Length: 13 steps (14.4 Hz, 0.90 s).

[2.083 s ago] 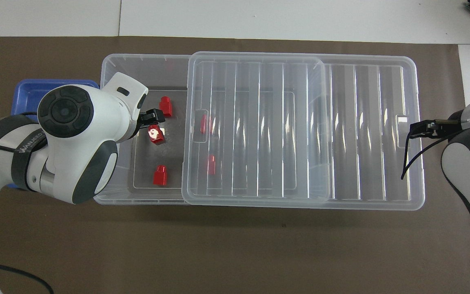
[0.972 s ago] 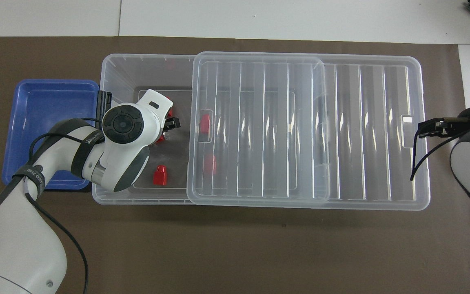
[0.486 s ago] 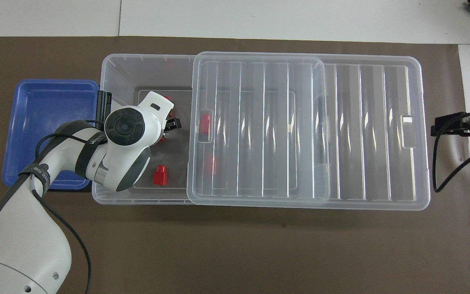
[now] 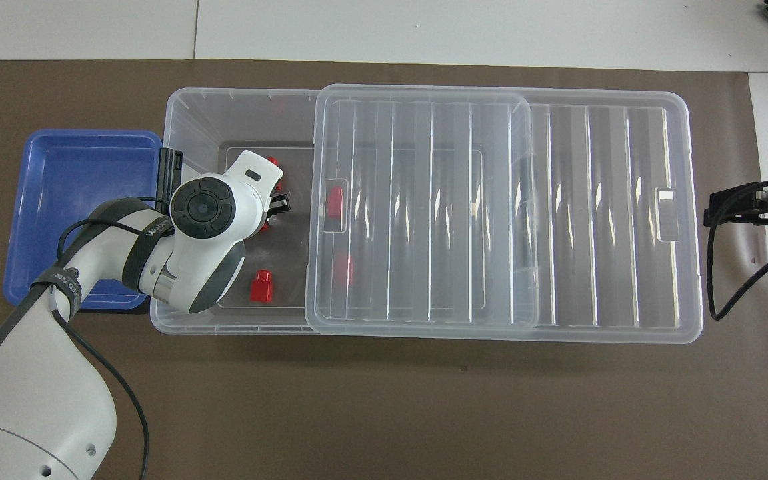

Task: Place red block in blue tray from box
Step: 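Grasp the red block nearest the tray with the left gripper, then lift the red block and lower it into the blue tray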

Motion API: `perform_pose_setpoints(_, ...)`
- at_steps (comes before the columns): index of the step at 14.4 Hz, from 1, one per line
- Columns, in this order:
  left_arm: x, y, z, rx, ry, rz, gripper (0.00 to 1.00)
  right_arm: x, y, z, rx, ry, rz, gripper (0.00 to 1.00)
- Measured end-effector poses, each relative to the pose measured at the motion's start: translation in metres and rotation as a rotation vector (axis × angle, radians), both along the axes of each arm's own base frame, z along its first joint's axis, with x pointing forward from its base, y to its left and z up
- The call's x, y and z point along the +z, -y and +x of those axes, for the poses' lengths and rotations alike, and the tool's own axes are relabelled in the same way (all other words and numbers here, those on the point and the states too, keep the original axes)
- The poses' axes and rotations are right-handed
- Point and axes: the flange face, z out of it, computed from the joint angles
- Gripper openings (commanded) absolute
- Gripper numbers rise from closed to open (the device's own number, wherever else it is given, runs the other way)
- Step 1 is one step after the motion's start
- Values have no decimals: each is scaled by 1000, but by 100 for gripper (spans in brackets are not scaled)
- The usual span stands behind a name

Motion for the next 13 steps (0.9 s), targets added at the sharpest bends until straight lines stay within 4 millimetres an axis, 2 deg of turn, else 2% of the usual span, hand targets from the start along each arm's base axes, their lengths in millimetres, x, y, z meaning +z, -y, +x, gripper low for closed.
perform_pose_setpoints(4, 1, -2, 1, 6, -6, 6, 0, 1, 0, 1, 0, 2, 0, 100)
perform_pose_setpoints(6, 9, -3, 5, 17, -19, 19, 0, -1, 0, 1, -3, -3, 0, 100)
perform_pose_setpoints(8, 29, -3, 12, 32, -33, 37, 0, -3, 0, 1, -2, -8, 1, 100)
perform_pose_setpoints(10, 58, -4, 14, 61, -40, 51, 0, -1, -5, 2, 8, 4, 0, 100)
perform_pose_setpoints(13, 91, -4, 7, 122, -35, 41, 0, -1, -16, 2, 27, -1, -2, 100)
